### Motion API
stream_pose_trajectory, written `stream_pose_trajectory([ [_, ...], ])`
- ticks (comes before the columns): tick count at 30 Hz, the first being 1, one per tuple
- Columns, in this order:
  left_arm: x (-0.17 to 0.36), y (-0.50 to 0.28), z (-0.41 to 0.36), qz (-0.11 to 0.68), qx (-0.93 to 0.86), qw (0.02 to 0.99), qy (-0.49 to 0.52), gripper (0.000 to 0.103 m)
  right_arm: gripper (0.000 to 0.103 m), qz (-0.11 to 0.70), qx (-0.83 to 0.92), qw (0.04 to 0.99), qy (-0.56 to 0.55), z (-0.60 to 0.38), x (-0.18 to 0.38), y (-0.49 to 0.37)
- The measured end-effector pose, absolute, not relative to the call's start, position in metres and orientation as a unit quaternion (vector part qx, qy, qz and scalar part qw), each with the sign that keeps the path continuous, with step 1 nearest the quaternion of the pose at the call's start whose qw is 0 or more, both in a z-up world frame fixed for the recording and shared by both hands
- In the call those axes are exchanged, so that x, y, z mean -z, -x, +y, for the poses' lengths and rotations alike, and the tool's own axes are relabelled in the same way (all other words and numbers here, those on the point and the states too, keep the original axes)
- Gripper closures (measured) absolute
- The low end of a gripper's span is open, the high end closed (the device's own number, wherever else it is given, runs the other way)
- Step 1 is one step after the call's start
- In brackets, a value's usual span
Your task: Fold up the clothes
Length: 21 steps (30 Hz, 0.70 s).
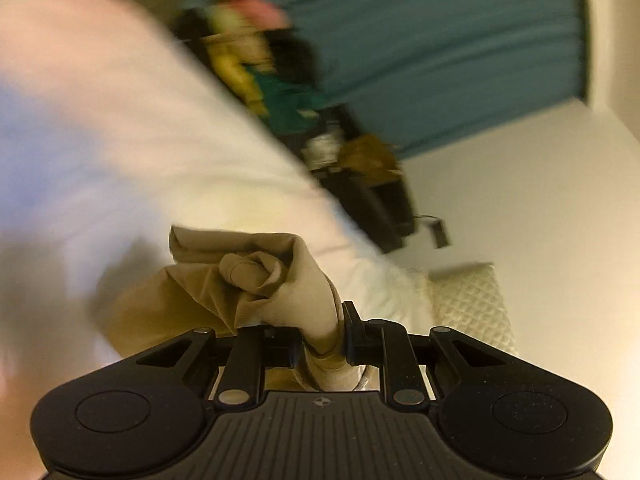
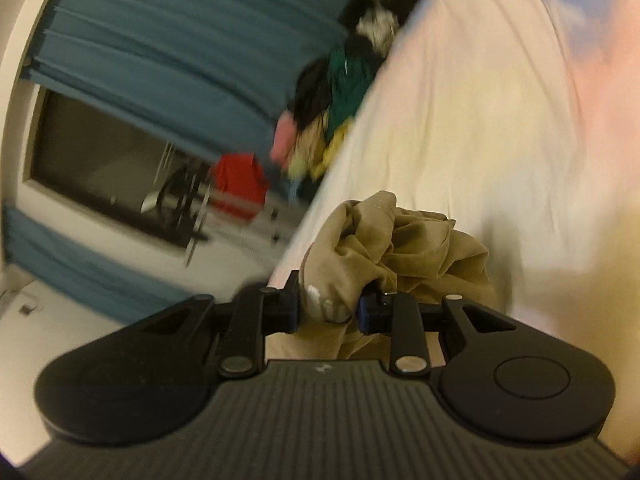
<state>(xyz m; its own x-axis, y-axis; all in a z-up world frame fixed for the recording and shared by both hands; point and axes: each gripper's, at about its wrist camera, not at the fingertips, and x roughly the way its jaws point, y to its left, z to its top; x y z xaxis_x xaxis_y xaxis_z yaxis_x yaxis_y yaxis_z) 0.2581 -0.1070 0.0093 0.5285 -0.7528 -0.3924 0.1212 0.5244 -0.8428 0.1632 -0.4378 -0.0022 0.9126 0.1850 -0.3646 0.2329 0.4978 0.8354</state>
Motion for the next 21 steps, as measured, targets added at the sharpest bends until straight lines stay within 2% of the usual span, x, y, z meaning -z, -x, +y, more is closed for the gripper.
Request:
stream_pose_trajectory([
  [4,-0.039,-0.312,-0.184,0.343,0.284,0.819,0.362,0.084,0.074,0.150,0.027,0.892,-0.424,-0.492,-0.036,-0.229],
  [8,-0.035,-0.343,-0.248,0.301,0.307,0.855,0.290,0.083,0.073,0.127,0.071,0.919,-0.367,-0.521,-0.028,-0.271],
  [11,0.010,-0.356,-0.274,0.323,0.311,0.859,0.245,0.083,0.073,0.133,0.085,0.911,-0.382,-0.538,0.020,-0.286],
  [17,0.125,-0.332,-0.272,0.411,0.310,0.843,0.154,0.083,0.073,0.245,0.103,0.871,-0.413,-0.534,0.150,-0.280],
  [21,0.160,-0.312,-0.263,0.415,0.312,0.849,0.096,0.080,0.072,0.260,0.093,0.848,-0.453,-0.523,0.197,-0.253],
])
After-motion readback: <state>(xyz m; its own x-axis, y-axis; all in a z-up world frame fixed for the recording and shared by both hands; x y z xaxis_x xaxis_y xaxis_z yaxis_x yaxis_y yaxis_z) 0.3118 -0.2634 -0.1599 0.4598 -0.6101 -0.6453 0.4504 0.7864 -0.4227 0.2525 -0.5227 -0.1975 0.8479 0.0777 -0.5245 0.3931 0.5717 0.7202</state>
